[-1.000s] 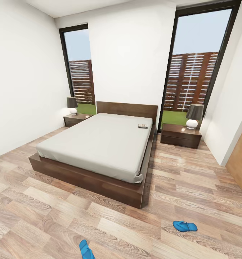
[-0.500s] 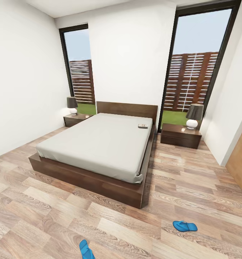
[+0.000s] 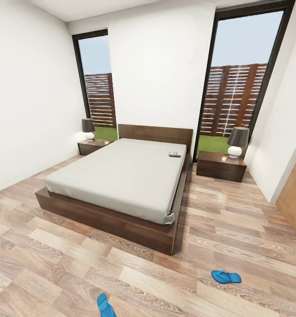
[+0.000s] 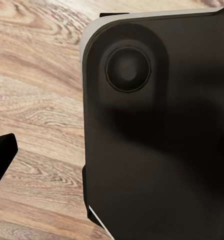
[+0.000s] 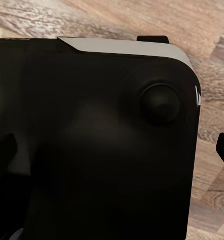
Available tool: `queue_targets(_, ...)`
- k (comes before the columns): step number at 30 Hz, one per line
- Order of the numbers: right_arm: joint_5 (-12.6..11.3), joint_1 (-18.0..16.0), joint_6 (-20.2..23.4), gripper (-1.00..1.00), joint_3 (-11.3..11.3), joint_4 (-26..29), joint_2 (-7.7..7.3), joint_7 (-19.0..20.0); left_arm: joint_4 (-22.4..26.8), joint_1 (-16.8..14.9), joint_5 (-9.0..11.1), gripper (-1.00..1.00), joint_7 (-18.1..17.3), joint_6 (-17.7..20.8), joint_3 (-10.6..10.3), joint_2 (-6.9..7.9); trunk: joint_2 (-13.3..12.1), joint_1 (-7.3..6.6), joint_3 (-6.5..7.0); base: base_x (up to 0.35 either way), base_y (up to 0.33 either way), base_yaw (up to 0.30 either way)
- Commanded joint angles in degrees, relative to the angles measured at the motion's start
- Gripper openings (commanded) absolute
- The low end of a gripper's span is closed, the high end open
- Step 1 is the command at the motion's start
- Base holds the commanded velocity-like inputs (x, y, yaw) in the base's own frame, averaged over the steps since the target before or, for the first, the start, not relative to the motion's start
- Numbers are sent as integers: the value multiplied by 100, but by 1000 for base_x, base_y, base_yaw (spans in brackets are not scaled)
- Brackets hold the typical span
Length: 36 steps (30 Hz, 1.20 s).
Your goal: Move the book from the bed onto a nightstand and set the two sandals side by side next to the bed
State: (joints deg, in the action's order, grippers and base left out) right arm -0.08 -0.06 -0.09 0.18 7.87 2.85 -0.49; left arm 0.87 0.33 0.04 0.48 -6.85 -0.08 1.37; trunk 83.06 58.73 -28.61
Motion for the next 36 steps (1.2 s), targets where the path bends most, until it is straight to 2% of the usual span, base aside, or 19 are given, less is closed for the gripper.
queue_targets(1,-1,-1,-1,100,1,3,0,-5,9,3,-1,100,5,-9,-2,1,2,0,-4,0,0,0)
queue_targets(36,-1,-1,-1,100,2,-8,4,-4,10,3,22,100,-29,-5,7,-56,2,0,-4,0,-2,0)
